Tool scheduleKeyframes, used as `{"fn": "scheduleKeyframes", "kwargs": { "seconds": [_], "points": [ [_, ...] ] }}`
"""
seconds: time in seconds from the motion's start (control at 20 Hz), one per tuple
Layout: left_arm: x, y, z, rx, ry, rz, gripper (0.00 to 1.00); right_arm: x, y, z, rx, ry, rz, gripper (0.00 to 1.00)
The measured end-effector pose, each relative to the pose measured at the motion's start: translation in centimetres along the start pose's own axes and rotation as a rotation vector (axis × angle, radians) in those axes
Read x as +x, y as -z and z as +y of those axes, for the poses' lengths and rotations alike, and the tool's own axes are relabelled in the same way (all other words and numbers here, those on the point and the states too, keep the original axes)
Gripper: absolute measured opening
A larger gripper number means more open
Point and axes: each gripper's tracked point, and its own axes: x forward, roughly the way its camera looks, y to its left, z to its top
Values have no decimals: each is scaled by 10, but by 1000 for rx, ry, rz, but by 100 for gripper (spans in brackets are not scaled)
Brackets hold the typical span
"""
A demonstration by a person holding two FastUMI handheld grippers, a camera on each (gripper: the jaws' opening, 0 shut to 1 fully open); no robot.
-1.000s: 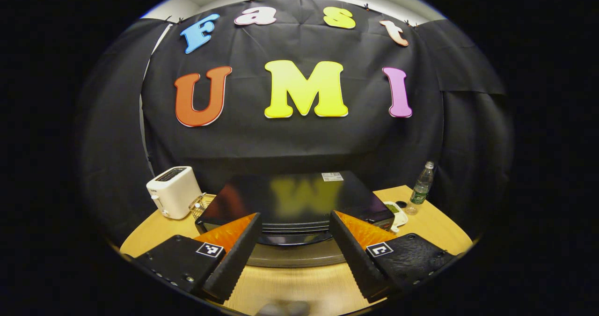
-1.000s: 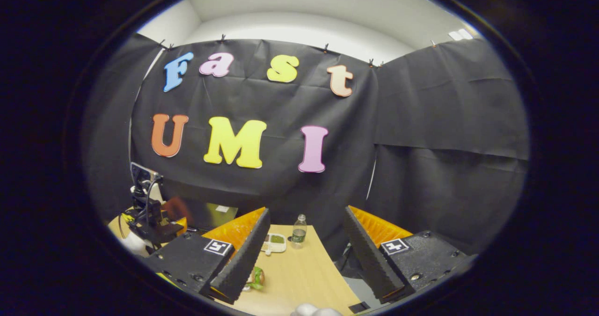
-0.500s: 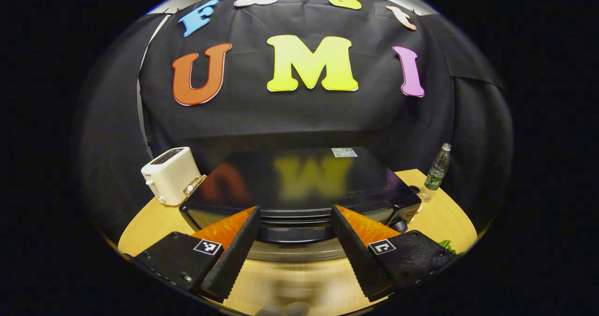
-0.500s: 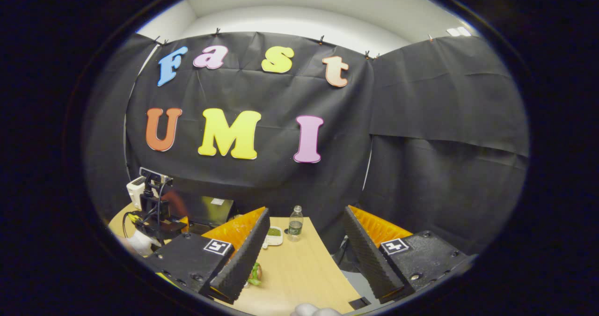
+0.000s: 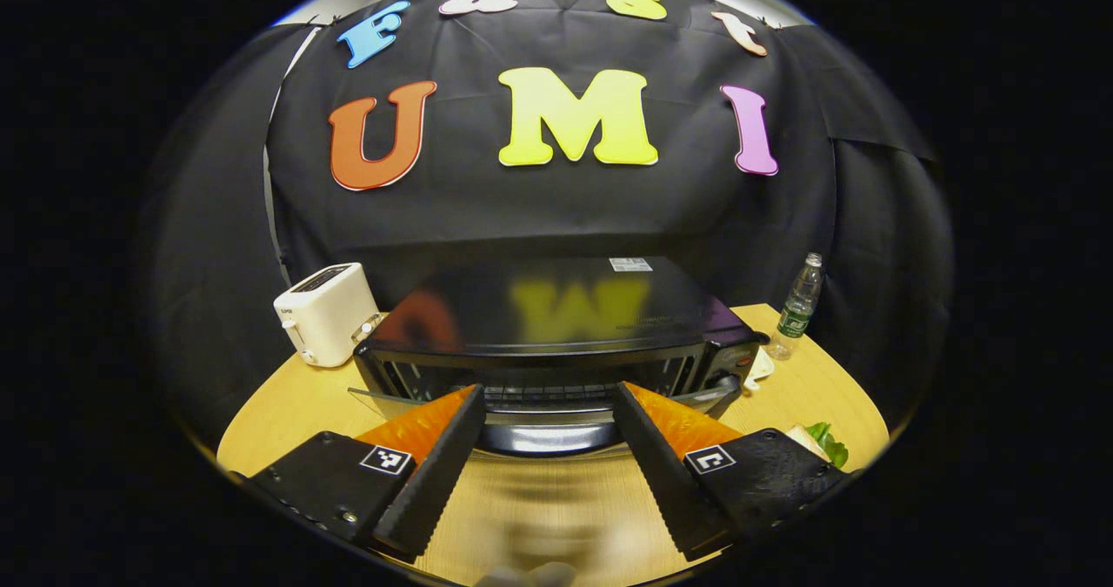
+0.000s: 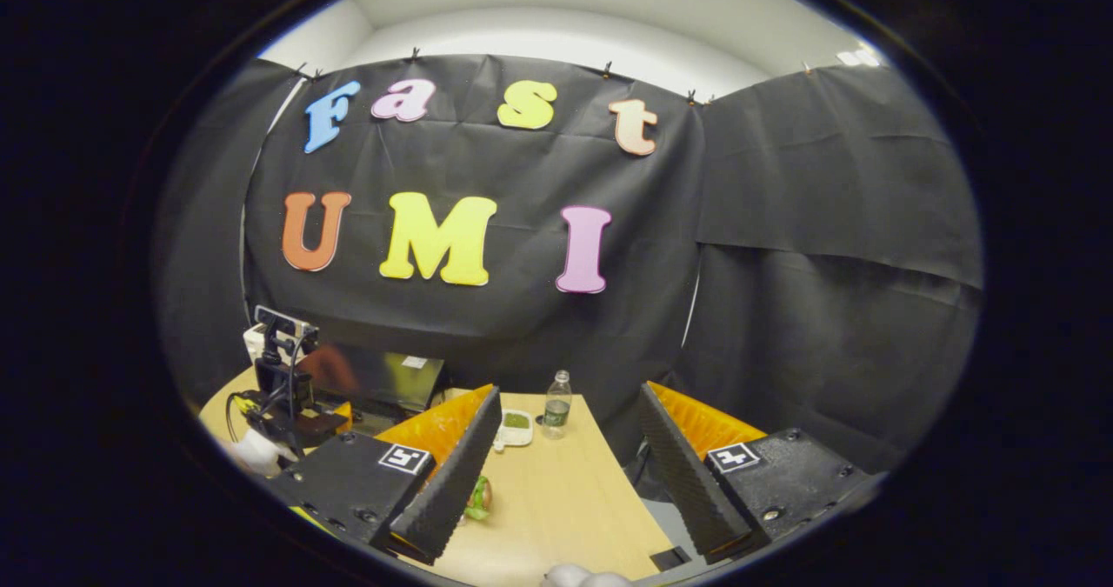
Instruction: Open the electric oven with the left hand, put the food in, and close the electric oven.
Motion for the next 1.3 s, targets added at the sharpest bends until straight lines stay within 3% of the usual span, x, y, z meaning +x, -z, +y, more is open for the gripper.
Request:
{"fn": "scheduleKeyframes", "kwargs": {
  "seconds": [0.5, 0.85, 1.1, 1.3],
  "points": [
    [-51, 81, -2, -2, 17, 96, 98, -20, 28, 6, 1, -26, 56, 92],
    [-56, 141, -6, -1, 21, 200, 100, -31, 45, 12, 8, -34, 98, 92],
    [-50, 185, -4, -7, 25, 300, 96, -35, 61, 12, -5, -28, 136, 92],
    [-50, 186, -6, 7, 24, 291, 96, -35, 72, 11, -3, -23, 161, 92]
  ]
}}
